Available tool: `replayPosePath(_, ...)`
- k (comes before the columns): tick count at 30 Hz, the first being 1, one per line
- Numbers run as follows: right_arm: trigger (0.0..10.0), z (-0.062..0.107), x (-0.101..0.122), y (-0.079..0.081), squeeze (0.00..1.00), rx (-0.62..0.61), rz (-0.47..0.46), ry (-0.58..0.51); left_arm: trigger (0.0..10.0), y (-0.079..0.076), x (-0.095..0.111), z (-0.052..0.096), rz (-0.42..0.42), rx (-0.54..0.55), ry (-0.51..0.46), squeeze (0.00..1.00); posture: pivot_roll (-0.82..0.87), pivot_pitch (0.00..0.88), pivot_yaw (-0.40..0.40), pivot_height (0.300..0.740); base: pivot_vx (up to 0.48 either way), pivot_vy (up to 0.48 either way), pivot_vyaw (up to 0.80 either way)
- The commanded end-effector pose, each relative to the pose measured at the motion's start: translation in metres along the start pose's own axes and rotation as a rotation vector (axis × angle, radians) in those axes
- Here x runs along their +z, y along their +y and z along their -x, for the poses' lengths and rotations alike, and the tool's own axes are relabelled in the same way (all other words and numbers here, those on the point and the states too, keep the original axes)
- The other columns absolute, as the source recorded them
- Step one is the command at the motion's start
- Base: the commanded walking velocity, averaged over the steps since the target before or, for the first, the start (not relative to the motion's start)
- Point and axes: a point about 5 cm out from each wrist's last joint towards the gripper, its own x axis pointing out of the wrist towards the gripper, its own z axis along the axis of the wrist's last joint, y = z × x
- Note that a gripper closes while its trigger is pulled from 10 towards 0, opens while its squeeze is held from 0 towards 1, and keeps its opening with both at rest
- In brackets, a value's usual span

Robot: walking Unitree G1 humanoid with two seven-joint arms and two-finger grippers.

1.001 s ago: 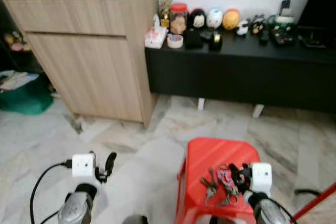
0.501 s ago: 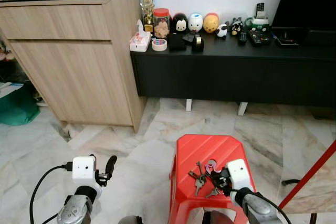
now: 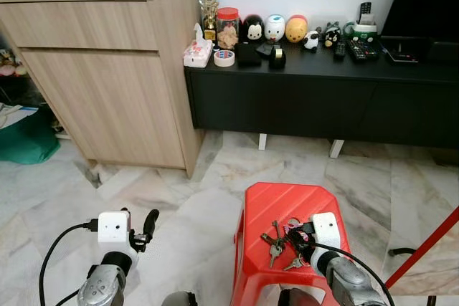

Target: Hang keys on a hook

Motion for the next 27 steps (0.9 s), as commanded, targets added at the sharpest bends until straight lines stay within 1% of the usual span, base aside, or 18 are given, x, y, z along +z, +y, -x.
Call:
replayPosePath(1, 10.0, 0.002, -0.005, -0.003, 1.00, -0.028, -0.152, -0.016, 10.0, 0.000, 0.001, 0.000, -0.009, 0.002, 0.007, 0.00, 0.07, 0.000, -0.011, 0.625, 0.000, 0.000, 0.00)
replayPosePath(2, 10.0, 0.002, -0.005, -0.003, 1.00, -0.028, -0.152, -0.016, 10.0, 0.000, 0.001, 0.000, -0.009, 0.002, 0.007, 0.00, 0.07, 0.000, -0.011, 0.625, 0.000, 0.000, 0.00)
replayPosePath(3, 10.0, 0.004, -0.008, -0.004, 1.00, -0.043, -0.171, -0.021, 10.0, 0.000, 0.000, 0.000, -0.010, 0.001, 0.010, 0.00, 0.06, 0.000, -0.008, 0.625, 0.000, 0.000, 0.00)
replayPosePath(6, 10.0, 0.007, -0.015, -0.001, 1.00, -0.034, -0.159, -0.017, 10.0, 0.000, -0.002, 0.000, -0.014, -0.002, 0.017, 0.00, 0.05, 0.000, -0.004, 0.625, 0.000, 0.000, 0.00)
replayPosePath(8, 10.0, 0.008, -0.018, 0.000, 1.00, -0.031, -0.169, -0.014, 10.0, 0.000, -0.002, 0.000, -0.015, -0.003, 0.020, 0.00, 0.05, 0.000, 0.000, 0.625, 0.000, 0.000, 0.00)
replayPosePath(12, 10.0, 0.011, -0.026, 0.000, 1.00, -0.034, -0.164, 0.017, 10.0, -0.001, -0.002, -0.001, -0.015, -0.008, 0.022, 0.00, 0.05, 0.000, -0.004, 0.625, 0.000, 0.000, 0.00)
replayPosePath(14, 10.0, 0.011, -0.026, 0.000, 1.00, -0.029, -0.152, 0.022, 10.0, -0.002, -0.002, -0.001, -0.015, -0.008, 0.019, 0.00, 0.05, 0.000, -0.009, 0.625, 0.000, 0.000, 0.00)
replayPosePath(19, 10.0, 0.009, -0.024, 0.004, 1.00, -0.003, -0.158, 0.036, 10.0, 0.000, -0.003, 0.003, -0.013, 0.002, 0.020, 0.00, 0.05, 0.017, -0.020, 0.625, 0.000, 0.000, 0.00)
replayPosePath(20, 10.0, 0.008, -0.024, 0.005, 0.88, -0.003, -0.159, 0.043, 10.0, 0.000, -0.004, 0.003, -0.012, 0.005, 0.022, 0.00, 0.05, 0.019, -0.020, 0.625, 0.000, 0.000, 0.00)
replayPosePath(21, 10.0, 0.008, -0.023, 0.004, 0.65, -0.004, -0.158, 0.048, 10.0, 0.000, -0.004, 0.004, -0.011, 0.007, 0.023, 0.00, 0.06, 0.027, -0.023, 0.625, 0.000, 0.000, 0.00)
replayPosePath(22, 10.0, 0.007, -0.024, 0.004, 0.00, -0.010, -0.147, 0.067, 10.0, -0.001, -0.004, 0.005, -0.006, 0.012, 0.023, 0.00, 0.06, 0.038, -0.027, 0.625, 0.000, 0.000, 0.00)
replayPosePath(27, 10.0, 0.004, -0.021, 0.006, 0.00, -0.010, -0.122, 0.106, 10.0, -0.002, -0.003, 0.008, 0.006, 0.022, 0.014, 0.00, 0.06, 0.071, -0.035, 0.625, 0.000, 0.000, 0.00)
